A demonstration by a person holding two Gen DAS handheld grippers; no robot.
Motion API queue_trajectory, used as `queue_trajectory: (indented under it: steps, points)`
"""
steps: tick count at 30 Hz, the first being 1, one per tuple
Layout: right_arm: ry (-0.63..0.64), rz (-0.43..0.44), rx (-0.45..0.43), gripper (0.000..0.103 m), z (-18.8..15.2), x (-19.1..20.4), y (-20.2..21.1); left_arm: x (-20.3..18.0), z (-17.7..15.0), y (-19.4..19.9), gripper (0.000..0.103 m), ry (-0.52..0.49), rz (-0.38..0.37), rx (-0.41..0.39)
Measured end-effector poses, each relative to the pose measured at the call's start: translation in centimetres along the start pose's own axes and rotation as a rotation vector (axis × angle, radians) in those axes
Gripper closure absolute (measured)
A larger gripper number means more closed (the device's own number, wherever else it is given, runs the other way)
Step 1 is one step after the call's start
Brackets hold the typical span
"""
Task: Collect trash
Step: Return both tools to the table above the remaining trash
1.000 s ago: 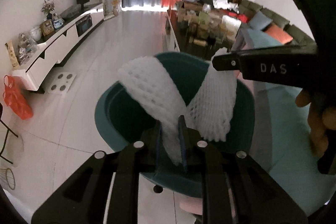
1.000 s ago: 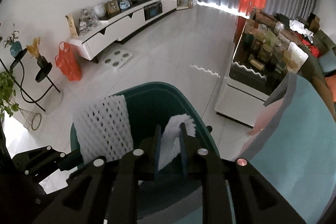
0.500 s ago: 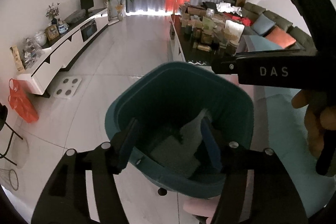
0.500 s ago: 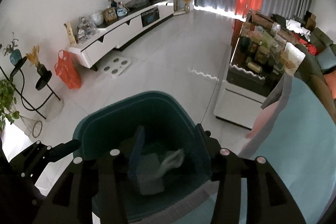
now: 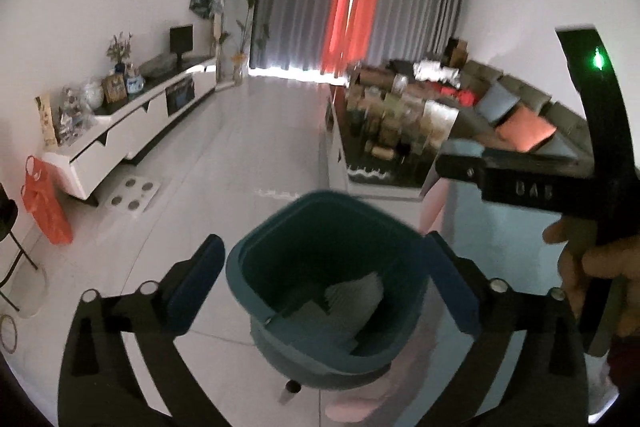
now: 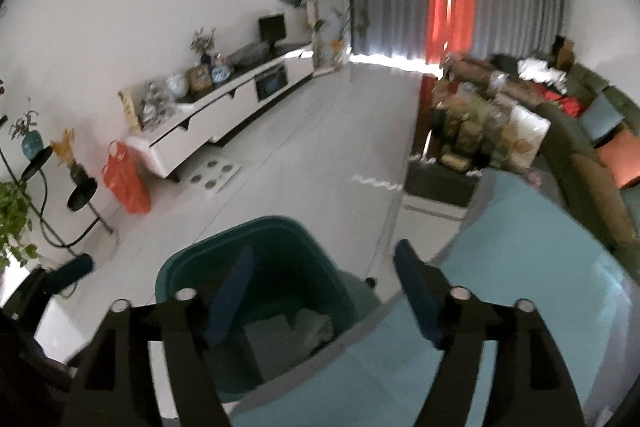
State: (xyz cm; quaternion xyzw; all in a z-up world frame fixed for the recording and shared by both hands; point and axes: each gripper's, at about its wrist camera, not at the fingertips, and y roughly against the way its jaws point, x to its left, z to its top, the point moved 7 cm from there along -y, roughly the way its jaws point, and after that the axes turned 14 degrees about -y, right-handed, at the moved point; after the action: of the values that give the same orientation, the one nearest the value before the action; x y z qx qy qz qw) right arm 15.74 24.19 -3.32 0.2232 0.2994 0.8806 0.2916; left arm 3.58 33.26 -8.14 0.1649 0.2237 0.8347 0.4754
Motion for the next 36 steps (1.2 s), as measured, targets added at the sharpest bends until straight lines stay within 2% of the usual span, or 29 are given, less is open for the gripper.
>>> queue_trajectory:
  steps: [2,5,9,18,24,28,36]
  points:
    - [-0.007,-0.007,-0.031,0.023,0.1,-0.9,1.2,-0.5,0.8,1.1,0.006,-0.001,-0.007,-0.024]
    - [-0.018,-0.029,-0.089,0.013,0.1,-2.3,3.5,-1.5,2.0,2.7,0.006,0.0,-0.019,-0.057]
    - [-0.027,-0.058,-0.152,0.007,-0.2,-4.1,6.2,-3.1,2.9,4.3,0.006,-0.006,-0.026,-0.089]
    - [-0.063,-0.123,-0.286,0.007,-3.4,-8.4,13.6,-8.0,4.9,8.3,0.005,-0.028,-0.104,-0.18]
    - [-0.097,-0.221,-0.402,0.007,-7.1,-11.6,18.6,-13.6,6.4,11.5,0.005,-0.097,-0.164,-0.288]
    - [-0.149,-0.272,-0.443,0.007,-9.0,-13.5,20.9,-17.4,6.9,13.1,0.005,-0.138,-0.203,-0.336]
    - [-0.223,-0.427,-0.506,0.007,-13.5,-17.3,25.7,-25.1,6.9,15.7,0.005,-0.249,-0.282,-0.397]
